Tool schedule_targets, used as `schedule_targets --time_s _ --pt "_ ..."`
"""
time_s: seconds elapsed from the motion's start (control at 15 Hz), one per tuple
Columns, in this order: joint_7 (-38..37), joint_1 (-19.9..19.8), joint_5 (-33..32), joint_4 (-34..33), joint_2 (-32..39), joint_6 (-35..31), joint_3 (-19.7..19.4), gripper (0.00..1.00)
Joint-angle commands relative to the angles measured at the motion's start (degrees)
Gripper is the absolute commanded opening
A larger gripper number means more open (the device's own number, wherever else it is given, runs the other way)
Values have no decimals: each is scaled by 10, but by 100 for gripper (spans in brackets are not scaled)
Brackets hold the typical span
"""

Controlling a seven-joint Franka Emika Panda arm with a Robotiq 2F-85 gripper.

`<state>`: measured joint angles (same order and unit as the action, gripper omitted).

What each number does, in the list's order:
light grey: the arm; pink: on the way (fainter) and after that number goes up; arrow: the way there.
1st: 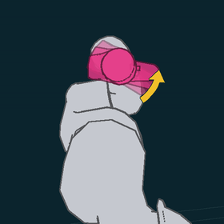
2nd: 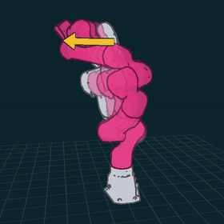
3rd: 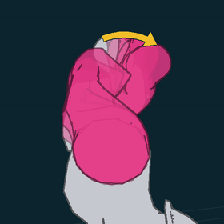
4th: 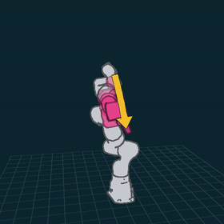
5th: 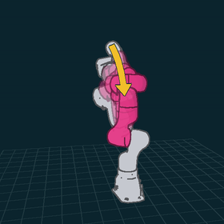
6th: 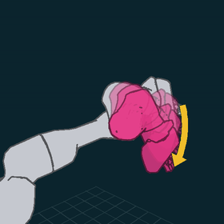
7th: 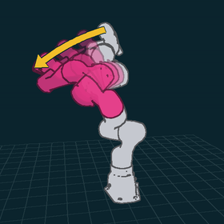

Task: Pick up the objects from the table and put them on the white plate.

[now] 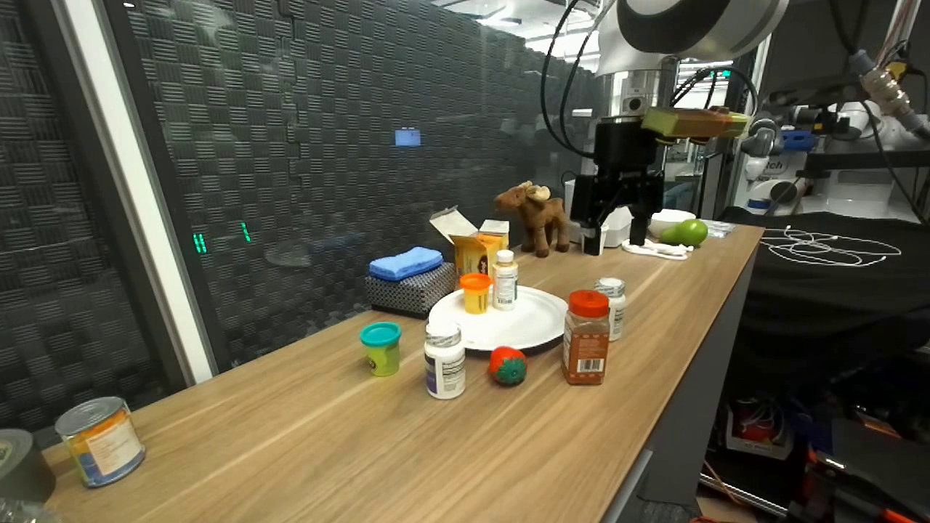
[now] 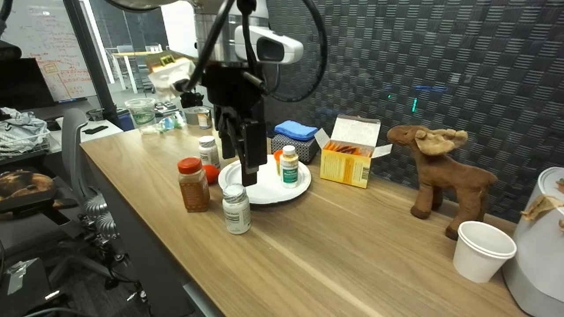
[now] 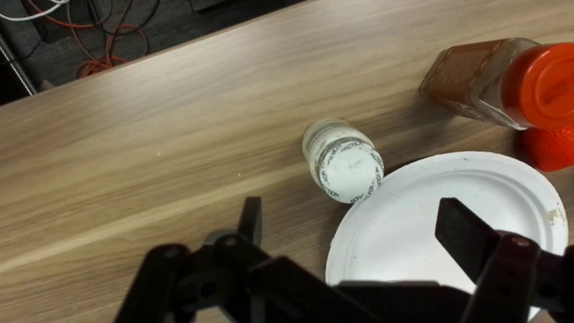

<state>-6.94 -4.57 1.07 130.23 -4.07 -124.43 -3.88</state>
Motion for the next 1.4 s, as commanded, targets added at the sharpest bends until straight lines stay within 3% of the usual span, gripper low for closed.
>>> schedule_targets --time_s 0.0,0.8,0.87,1.0,1.33 --pt "15 0 8 -10 18 3 -3 100" --pt "24 4 24 -8 57 6 2 100" --pt "21 4 17 -8 58 -1 2 75" --pt "19 4 8 -7 58 -8 2 68" --pt "5 5 -7 -1 48 -22 2 29"
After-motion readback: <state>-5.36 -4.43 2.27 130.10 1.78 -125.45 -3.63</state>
